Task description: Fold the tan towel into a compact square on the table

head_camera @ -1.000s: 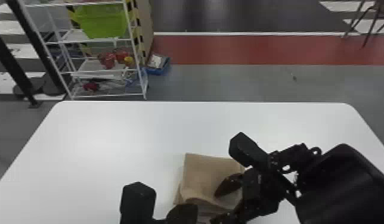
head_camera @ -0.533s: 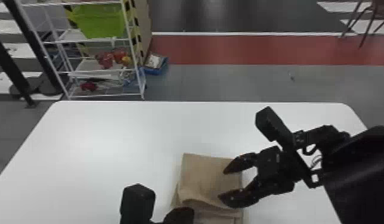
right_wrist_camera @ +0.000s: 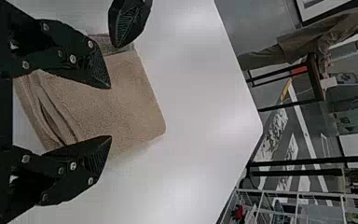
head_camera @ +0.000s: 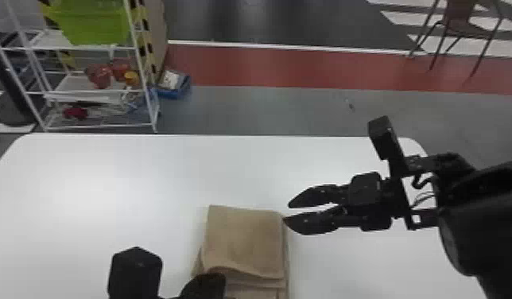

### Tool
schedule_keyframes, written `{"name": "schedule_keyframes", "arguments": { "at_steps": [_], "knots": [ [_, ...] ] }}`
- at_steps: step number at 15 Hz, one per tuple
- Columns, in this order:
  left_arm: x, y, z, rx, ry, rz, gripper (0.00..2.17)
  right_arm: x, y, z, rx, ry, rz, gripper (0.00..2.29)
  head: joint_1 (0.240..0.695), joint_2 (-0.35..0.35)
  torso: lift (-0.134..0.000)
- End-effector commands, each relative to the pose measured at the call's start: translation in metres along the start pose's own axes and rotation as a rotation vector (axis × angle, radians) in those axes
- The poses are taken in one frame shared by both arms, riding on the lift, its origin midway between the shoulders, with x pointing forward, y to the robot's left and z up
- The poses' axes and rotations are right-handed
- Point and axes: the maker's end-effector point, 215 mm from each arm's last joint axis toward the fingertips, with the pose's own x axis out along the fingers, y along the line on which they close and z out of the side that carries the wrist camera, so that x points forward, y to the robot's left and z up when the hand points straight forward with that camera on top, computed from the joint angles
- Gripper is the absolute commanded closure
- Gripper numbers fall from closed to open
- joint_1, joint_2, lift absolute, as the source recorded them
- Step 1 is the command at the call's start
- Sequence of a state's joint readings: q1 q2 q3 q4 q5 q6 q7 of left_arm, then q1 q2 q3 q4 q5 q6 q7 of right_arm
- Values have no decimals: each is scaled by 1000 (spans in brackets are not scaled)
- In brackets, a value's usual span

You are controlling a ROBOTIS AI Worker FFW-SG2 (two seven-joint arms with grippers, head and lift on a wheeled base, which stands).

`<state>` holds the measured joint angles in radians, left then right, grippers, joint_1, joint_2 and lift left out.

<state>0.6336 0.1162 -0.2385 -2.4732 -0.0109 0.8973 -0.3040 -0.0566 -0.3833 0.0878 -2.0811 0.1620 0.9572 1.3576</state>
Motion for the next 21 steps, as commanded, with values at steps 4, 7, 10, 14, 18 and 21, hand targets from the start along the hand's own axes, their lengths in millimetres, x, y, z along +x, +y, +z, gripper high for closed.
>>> {"name": "schedule_keyframes", "arguments": {
  "at_steps": [4, 7, 10, 14, 18, 21],
  "knots": [
    [-23, -6, 21, 1, -48, -1, 1878, 15, -1, -30, 33, 12, 44, 1865, 695, -117, -123],
    [-28, -8, 24, 3, -56, -1, 1878, 36, -9, -33, 32, 5, 50, 1865, 695, -110, -123],
    [-31, -8, 22, 1, -51, 1, 1878, 49, -14, -25, -1, -28, 54, 1862, 695, -84, -123],
    [-32, -7, 19, -2, -46, 2, 1878, 70, -21, -44, -19, 7, 66, 1862, 695, -65, -123],
    [-29, -5, 16, -2, -41, 2, 1878, 86, -24, -61, -45, 36, 80, 1862, 695, -52, -123],
    [-29, -6, 15, -3, -38, -1, 1878, 94, -29, -67, -62, 47, 84, 1865, 695, -49, -123]
  ]
}}
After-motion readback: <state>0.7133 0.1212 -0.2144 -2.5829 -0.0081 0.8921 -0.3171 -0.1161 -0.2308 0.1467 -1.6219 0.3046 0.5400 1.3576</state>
